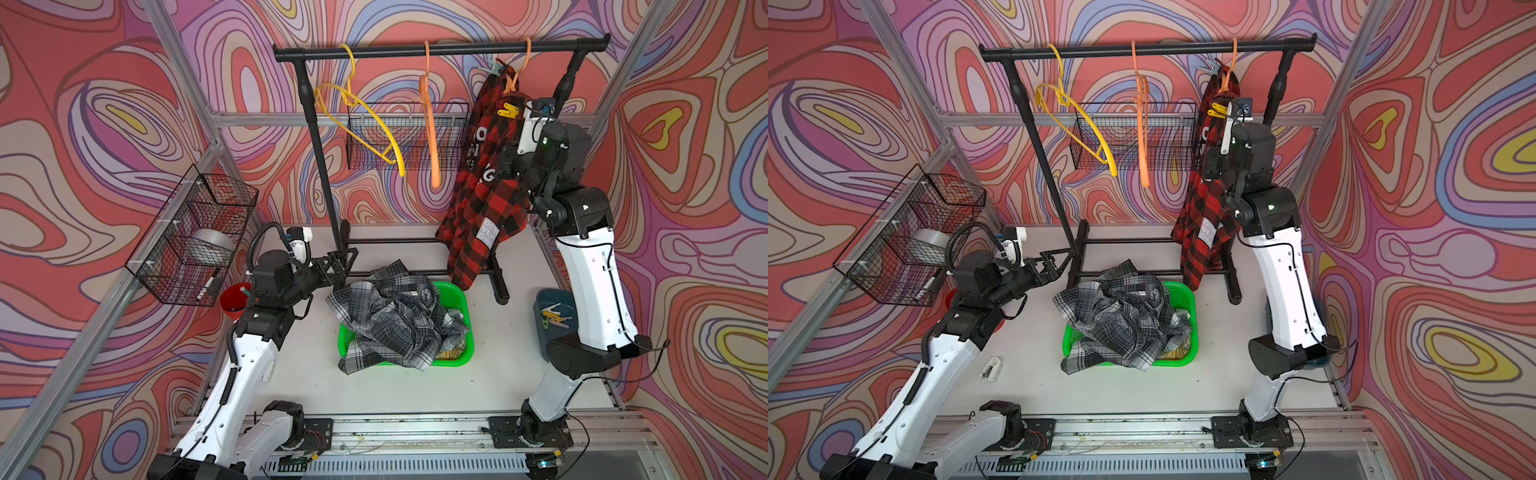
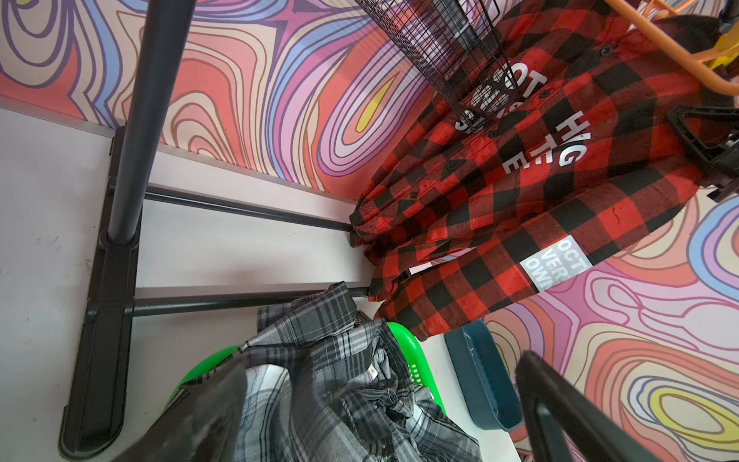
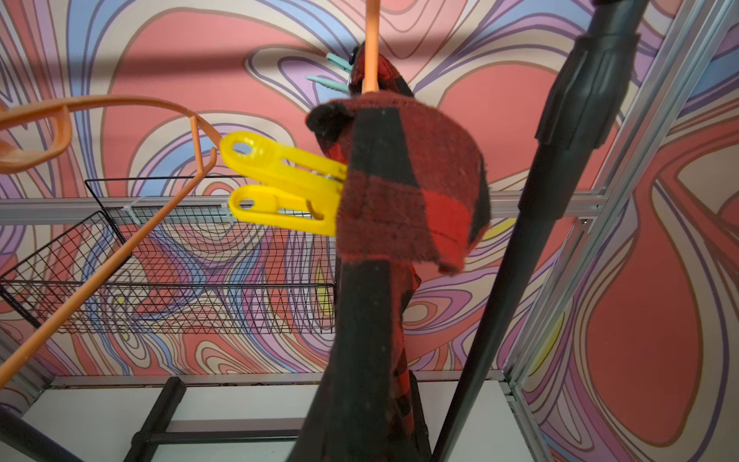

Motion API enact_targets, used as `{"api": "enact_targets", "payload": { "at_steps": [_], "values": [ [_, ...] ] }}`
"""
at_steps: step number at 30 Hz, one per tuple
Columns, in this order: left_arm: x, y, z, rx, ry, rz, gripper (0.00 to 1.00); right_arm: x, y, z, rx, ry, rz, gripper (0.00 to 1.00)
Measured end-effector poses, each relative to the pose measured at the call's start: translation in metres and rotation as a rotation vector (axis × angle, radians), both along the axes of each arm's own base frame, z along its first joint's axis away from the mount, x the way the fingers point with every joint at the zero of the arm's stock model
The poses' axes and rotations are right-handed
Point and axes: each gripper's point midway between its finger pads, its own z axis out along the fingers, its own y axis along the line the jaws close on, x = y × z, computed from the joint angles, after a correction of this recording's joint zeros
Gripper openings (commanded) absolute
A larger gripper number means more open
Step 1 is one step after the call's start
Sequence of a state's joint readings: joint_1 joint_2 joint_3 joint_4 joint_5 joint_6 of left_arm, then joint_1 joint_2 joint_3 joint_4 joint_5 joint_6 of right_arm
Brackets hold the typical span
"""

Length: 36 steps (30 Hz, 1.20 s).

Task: Remove the clothespins securing long-sleeve shirts to the hanger
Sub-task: Pick up the hanger from the clothesline.

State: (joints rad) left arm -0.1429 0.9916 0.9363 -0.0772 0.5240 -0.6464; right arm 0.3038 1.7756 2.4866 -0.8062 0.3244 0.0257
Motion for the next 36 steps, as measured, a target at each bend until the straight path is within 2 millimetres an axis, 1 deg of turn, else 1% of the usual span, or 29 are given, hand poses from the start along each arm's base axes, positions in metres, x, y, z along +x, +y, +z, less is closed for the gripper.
{"api": "enact_targets", "payload": {
  "at_steps": [1,12,14,22,27,32,36],
  "values": [
    [0.0,0.0,0.0,-0.002,0.002,0.0,1.0,-0.001,0.0,0.001,-0.001,-0.003,0.001,0.0],
    [0.001,-0.001,0.001,-0.009,0.001,-0.003,1.0,-0.009,0.007,0.016,0.004,-0.049,0.063,0.0],
    [0.0,-0.001,0.001,-0.009,0.001,-0.005,1.0,-0.012,0.008,0.022,0.002,-0.063,0.071,0.0],
    [0.0,-0.002,0.003,-0.014,-0.006,-0.008,1.0,-0.025,0.007,0.055,-0.003,-0.167,0.089,0.0],
    [0.0,-0.002,0.003,-0.015,-0.007,-0.008,1.0,-0.032,0.006,0.068,-0.005,-0.21,0.095,0.0],
    [0.001,-0.002,0.003,-0.018,-0.007,-0.009,1.0,-0.04,0.005,0.07,-0.004,-0.218,0.105,0.0],
    [0.001,-0.002,0.003,-0.018,-0.006,-0.008,1.0,-0.05,0.005,0.062,-0.008,-0.197,0.124,0.0]
  ]
}}
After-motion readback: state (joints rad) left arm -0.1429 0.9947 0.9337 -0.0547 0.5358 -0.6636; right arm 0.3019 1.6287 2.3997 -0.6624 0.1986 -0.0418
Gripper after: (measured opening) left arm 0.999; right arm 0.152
